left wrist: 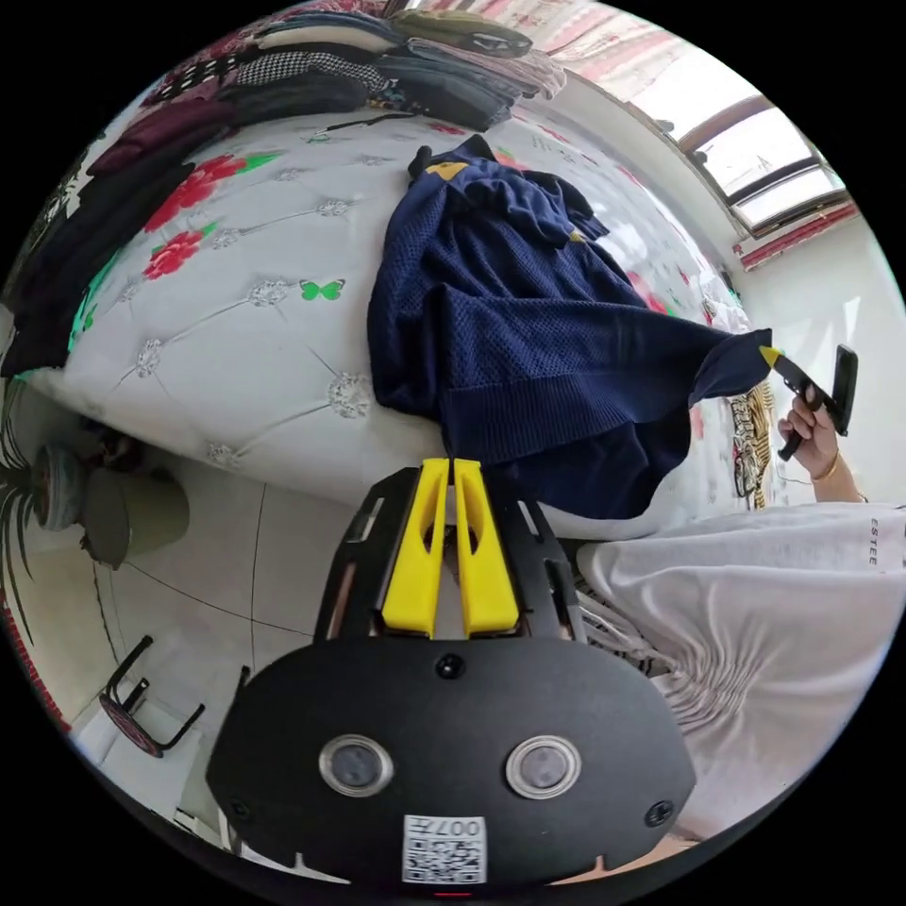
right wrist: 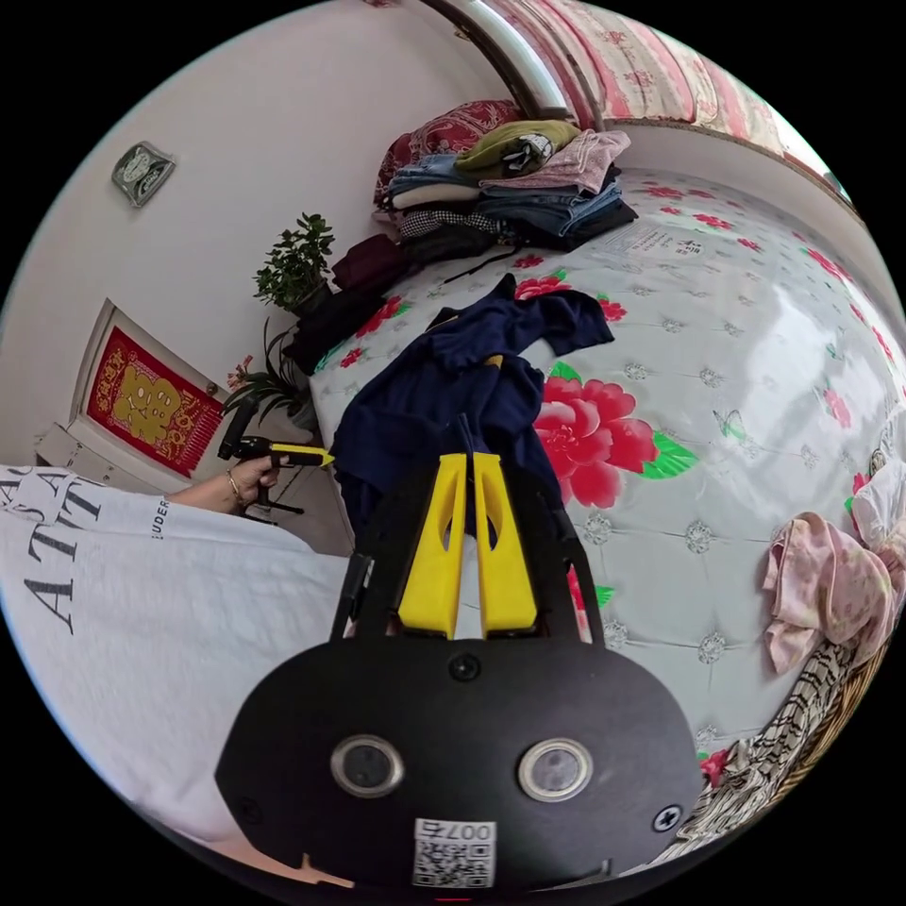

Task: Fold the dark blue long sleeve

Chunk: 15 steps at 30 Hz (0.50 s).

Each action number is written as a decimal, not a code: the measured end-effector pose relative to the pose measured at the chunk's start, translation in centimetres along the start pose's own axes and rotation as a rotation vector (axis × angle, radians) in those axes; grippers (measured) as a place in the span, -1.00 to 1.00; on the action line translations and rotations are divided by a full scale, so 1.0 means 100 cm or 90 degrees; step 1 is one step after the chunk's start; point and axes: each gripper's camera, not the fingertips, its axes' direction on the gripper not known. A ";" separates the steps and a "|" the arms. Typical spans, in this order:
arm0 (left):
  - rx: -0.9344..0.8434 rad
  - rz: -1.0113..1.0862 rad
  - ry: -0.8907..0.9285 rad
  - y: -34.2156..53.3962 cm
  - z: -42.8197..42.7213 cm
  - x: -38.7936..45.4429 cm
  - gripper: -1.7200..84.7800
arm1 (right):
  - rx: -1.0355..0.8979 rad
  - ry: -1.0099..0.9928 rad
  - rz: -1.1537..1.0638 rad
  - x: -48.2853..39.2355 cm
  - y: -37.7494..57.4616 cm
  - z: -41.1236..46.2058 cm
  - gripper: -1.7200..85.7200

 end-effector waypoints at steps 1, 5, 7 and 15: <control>0.016 -0.022 0.021 0.011 -0.004 -0.003 -0.97 | -0.001 0.000 -0.003 0.009 0.006 -0.002 -0.97; 0.155 -0.070 0.070 0.070 -0.067 -0.004 -0.98 | -0.025 -0.004 -0.038 0.029 0.027 -0.016 -0.97; 0.239 -0.047 0.074 0.103 -0.118 0.006 -0.98 | -0.034 -0.048 -0.079 0.031 0.041 -0.048 -0.97; 0.392 -0.057 0.062 0.168 -0.208 -0.007 -0.98 | 0.028 -0.085 -0.228 0.038 0.047 -0.130 -0.97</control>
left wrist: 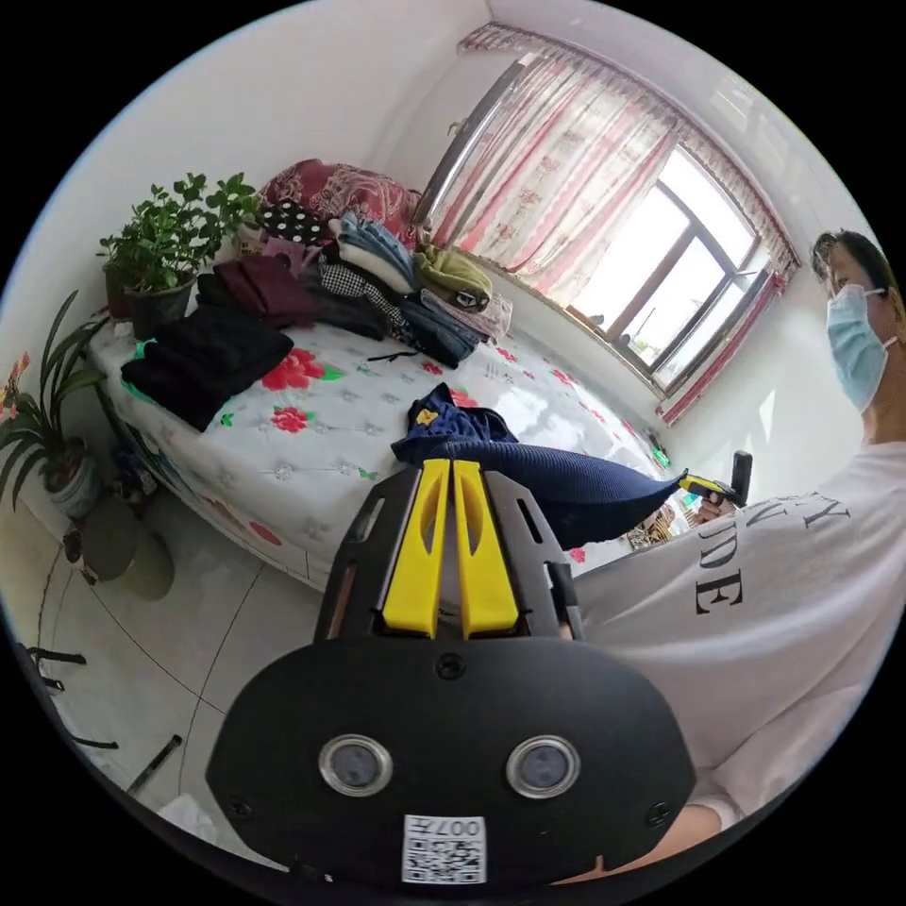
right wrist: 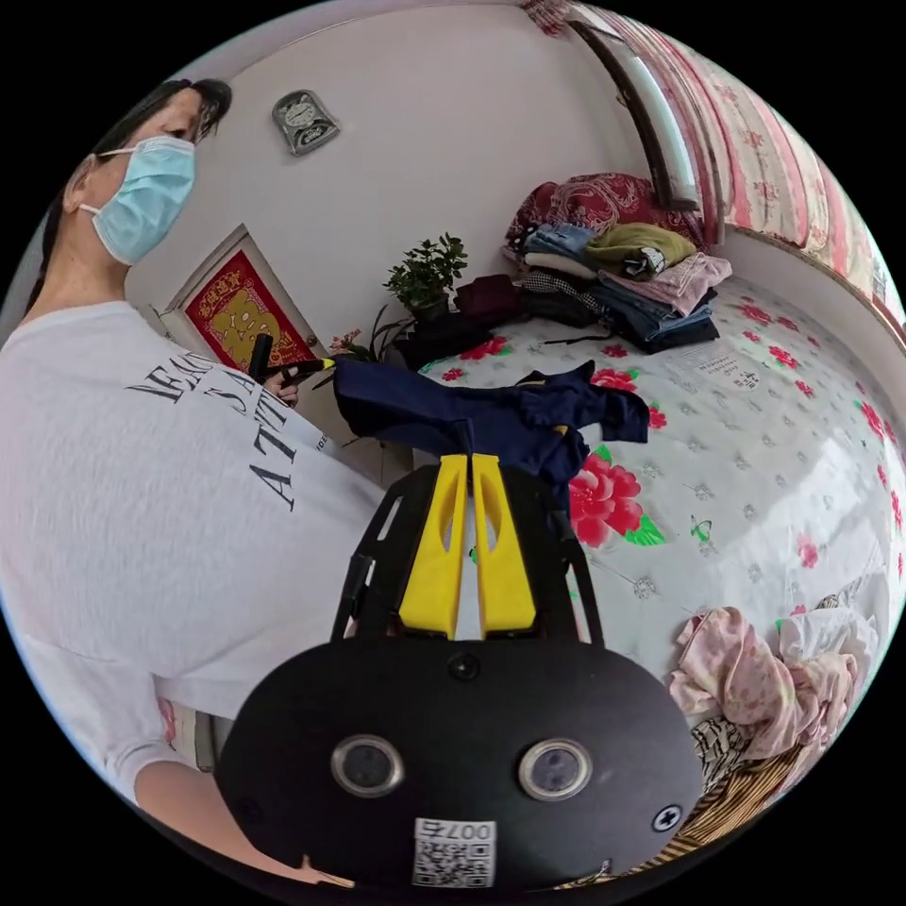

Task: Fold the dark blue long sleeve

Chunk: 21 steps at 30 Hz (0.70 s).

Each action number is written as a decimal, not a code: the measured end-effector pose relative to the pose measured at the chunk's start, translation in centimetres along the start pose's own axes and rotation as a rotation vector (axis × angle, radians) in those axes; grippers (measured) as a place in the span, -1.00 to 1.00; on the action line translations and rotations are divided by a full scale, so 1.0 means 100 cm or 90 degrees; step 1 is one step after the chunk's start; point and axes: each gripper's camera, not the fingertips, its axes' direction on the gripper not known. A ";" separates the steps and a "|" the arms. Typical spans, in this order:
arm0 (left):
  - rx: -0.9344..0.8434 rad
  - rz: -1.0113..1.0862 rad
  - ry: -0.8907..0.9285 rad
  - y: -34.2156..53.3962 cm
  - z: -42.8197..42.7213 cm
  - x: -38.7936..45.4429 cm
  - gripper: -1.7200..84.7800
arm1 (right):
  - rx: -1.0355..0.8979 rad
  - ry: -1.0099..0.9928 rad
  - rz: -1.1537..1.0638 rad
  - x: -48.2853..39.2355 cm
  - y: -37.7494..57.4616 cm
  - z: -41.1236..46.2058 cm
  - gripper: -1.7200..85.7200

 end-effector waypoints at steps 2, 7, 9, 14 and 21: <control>-0.039 -0.079 0.036 0.011 0.046 -0.030 -0.98 | -0.042 -0.002 0.038 0.030 0.006 0.031 -0.97; -0.054 -0.285 0.132 -0.010 0.136 -0.098 -0.98 | -0.224 -0.009 0.206 0.157 -0.009 0.154 -0.97; 0.004 -0.292 0.157 -0.055 0.141 -0.102 -0.98 | -0.185 0.025 0.247 0.195 -0.056 0.158 -0.97; 0.277 -0.065 0.204 -0.246 0.007 -0.019 -0.98 | 0.199 0.139 0.168 0.195 -0.258 0.006 -0.97; 0.513 0.225 0.162 -0.268 -0.176 0.128 -0.98 | 0.563 0.299 -0.211 0.009 -0.322 -0.179 -0.97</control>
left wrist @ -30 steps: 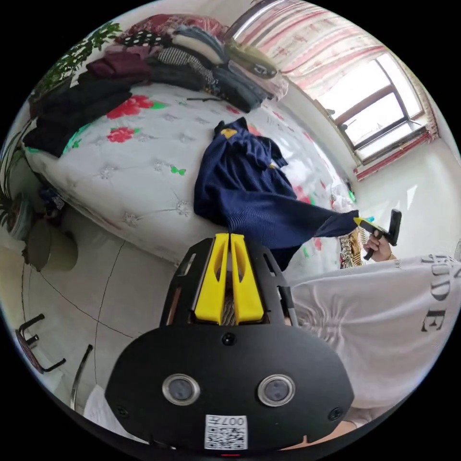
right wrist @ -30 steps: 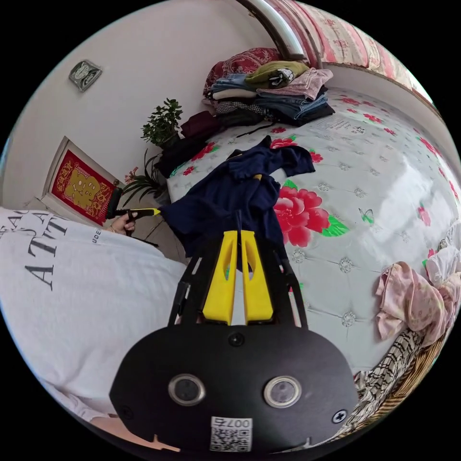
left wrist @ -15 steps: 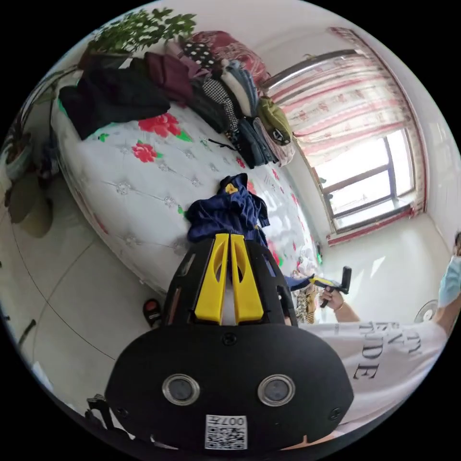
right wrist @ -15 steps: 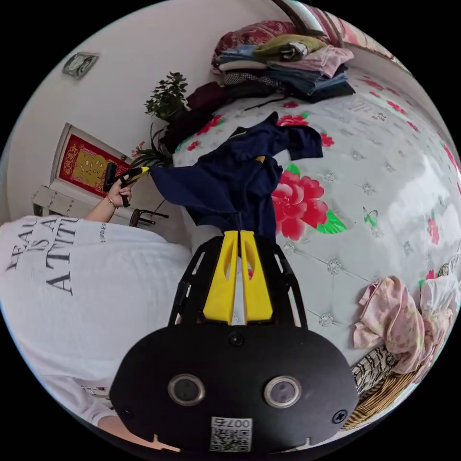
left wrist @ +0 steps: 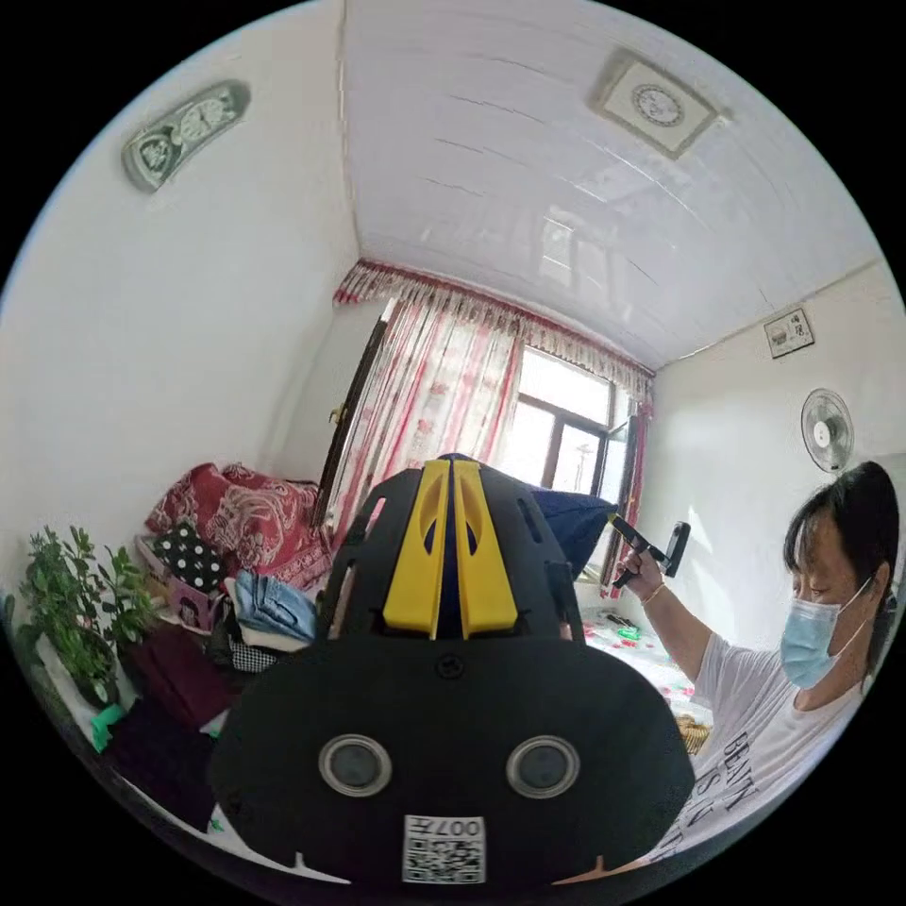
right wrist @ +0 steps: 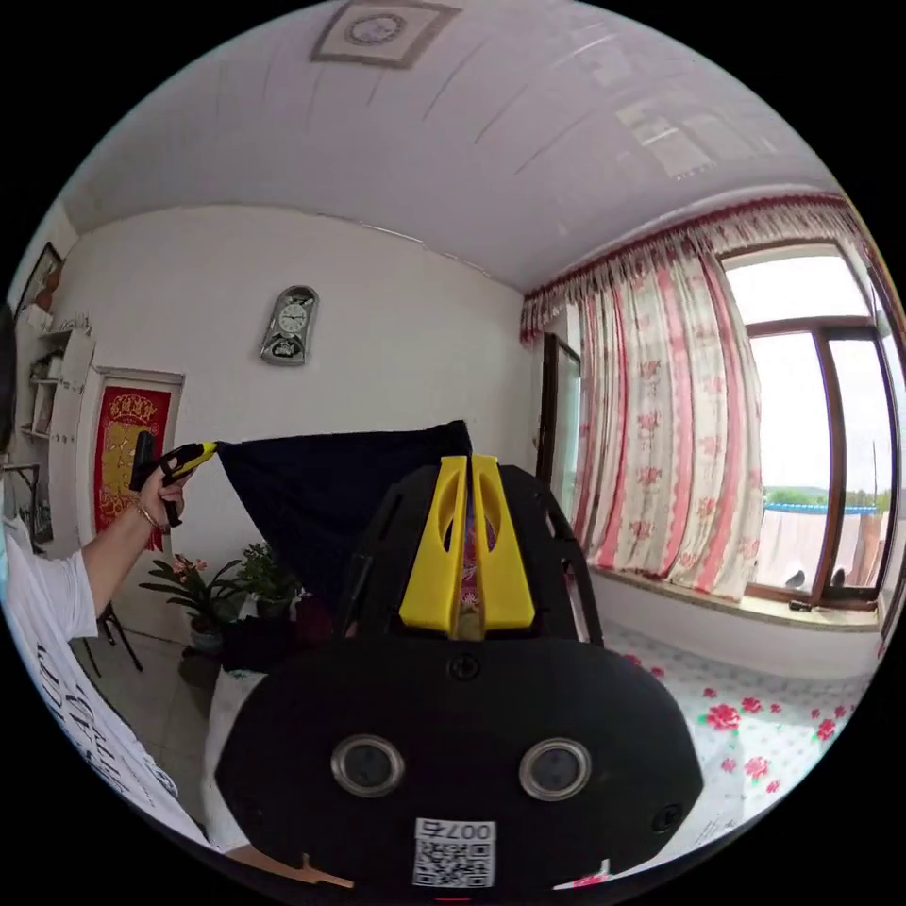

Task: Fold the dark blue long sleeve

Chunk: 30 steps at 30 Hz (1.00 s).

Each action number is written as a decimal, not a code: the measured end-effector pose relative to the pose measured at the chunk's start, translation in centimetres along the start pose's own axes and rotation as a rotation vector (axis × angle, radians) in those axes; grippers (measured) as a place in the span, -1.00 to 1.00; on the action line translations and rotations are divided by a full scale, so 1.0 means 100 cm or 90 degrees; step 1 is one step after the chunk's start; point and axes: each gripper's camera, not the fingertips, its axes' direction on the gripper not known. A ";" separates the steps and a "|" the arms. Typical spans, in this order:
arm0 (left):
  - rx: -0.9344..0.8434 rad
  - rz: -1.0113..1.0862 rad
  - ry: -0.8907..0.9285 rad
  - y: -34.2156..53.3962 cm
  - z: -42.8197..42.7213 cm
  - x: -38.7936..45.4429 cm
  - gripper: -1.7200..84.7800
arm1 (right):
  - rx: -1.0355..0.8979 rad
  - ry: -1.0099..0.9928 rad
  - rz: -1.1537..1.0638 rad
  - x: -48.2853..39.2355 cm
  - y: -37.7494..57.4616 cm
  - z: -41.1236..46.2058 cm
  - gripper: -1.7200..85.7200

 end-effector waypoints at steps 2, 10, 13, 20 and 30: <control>0.020 0.045 0.009 0.002 -0.025 0.029 -0.98 | 0.014 -0.004 -0.033 -0.013 -0.005 -0.025 -0.97; -0.203 0.056 -0.081 0.157 -0.057 0.056 -0.98 | -0.175 -0.016 -0.174 -0.067 0.104 -0.075 -0.97; -0.380 -0.068 -0.119 0.272 -0.054 0.035 -0.98 | -0.349 -0.031 -0.185 -0.089 0.200 -0.061 -0.97; -0.683 -0.411 -0.175 0.497 -0.067 -0.002 -0.98 | -0.753 -0.122 0.071 -0.122 0.455 -0.015 -0.97; -0.738 -0.371 -0.173 0.489 -0.063 0.017 -0.98 | -0.815 -0.203 0.046 -0.152 0.460 -0.004 -0.97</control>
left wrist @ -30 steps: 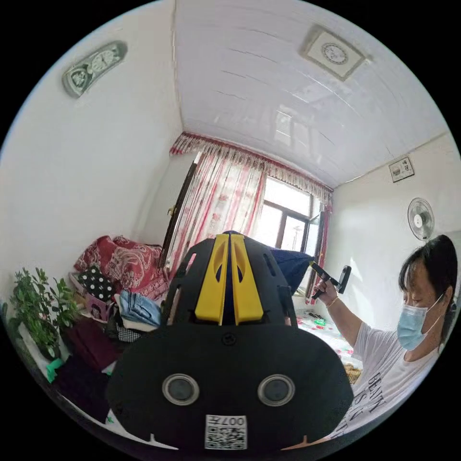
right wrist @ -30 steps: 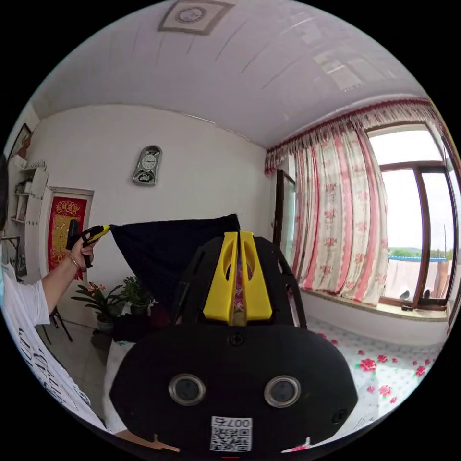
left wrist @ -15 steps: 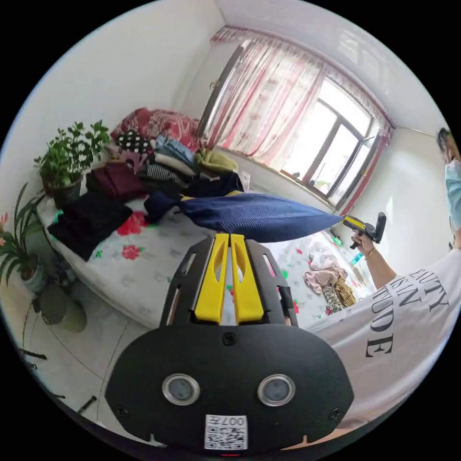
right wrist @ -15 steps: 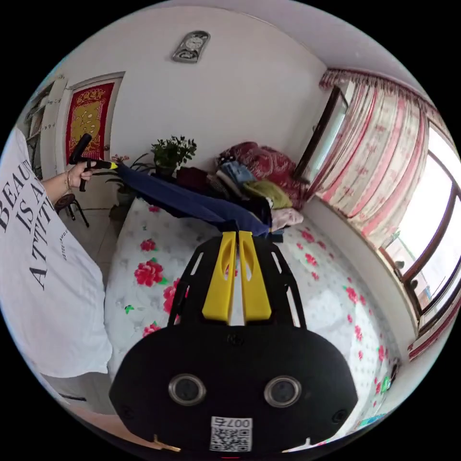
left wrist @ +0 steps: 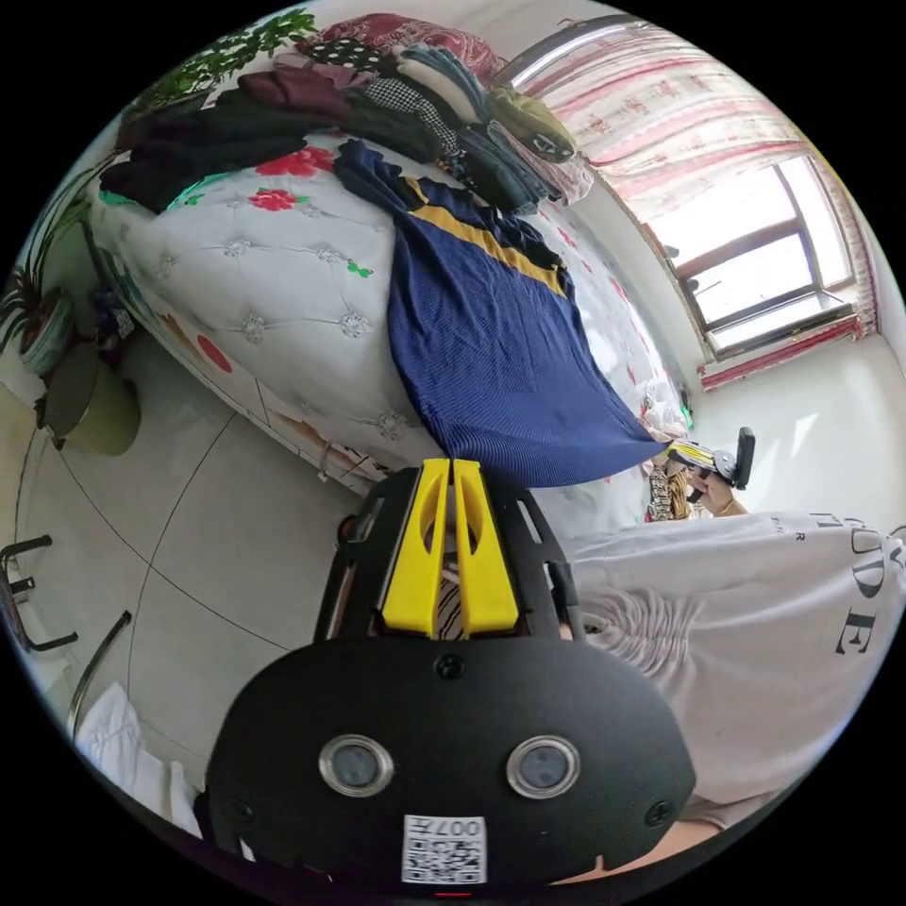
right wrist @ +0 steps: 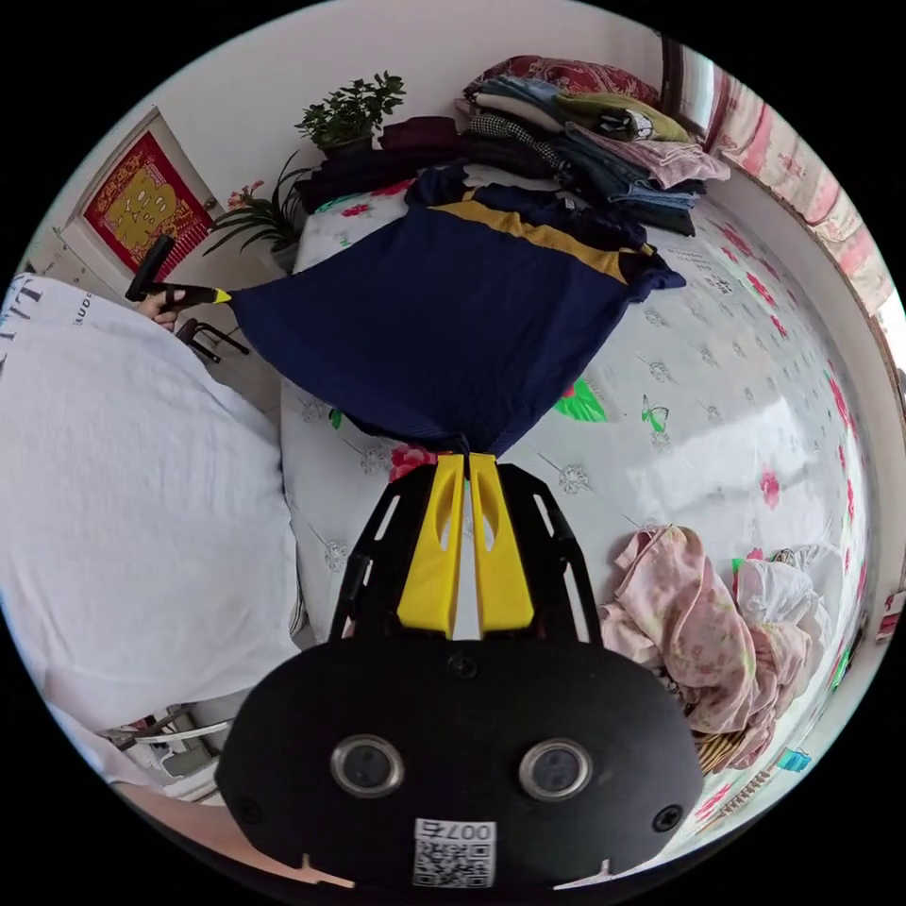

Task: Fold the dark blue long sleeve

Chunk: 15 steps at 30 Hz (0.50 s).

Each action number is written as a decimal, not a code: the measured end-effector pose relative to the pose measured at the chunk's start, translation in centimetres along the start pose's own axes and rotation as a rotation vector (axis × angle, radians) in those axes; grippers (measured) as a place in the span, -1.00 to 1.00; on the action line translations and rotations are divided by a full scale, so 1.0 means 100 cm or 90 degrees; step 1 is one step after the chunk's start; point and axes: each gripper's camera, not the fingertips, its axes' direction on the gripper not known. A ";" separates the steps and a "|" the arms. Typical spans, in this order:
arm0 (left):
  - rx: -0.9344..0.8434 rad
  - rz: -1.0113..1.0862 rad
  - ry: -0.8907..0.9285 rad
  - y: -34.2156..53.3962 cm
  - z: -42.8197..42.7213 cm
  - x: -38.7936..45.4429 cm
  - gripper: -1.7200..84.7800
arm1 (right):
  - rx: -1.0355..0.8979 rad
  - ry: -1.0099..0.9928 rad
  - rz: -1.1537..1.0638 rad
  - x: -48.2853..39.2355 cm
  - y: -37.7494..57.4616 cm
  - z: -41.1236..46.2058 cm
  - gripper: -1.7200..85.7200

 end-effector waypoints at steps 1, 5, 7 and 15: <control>-0.001 -0.005 -0.005 0.002 0.002 0.000 -0.98 | 0.011 -0.009 0.008 0.001 0.001 -0.002 -0.97; 0.017 -0.055 0.028 0.005 0.005 -0.004 -0.98 | -0.018 -0.030 0.033 0.005 0.002 0.013 -0.97; 0.033 -0.049 0.034 0.002 -0.001 0.002 -0.98 | 0.012 -0.026 0.037 -0.001 -0.002 0.004 -0.97; 0.023 0.011 0.003 -0.014 -0.019 0.030 -0.98 | 0.065 0.016 0.011 -0.028 -0.011 -0.032 -0.97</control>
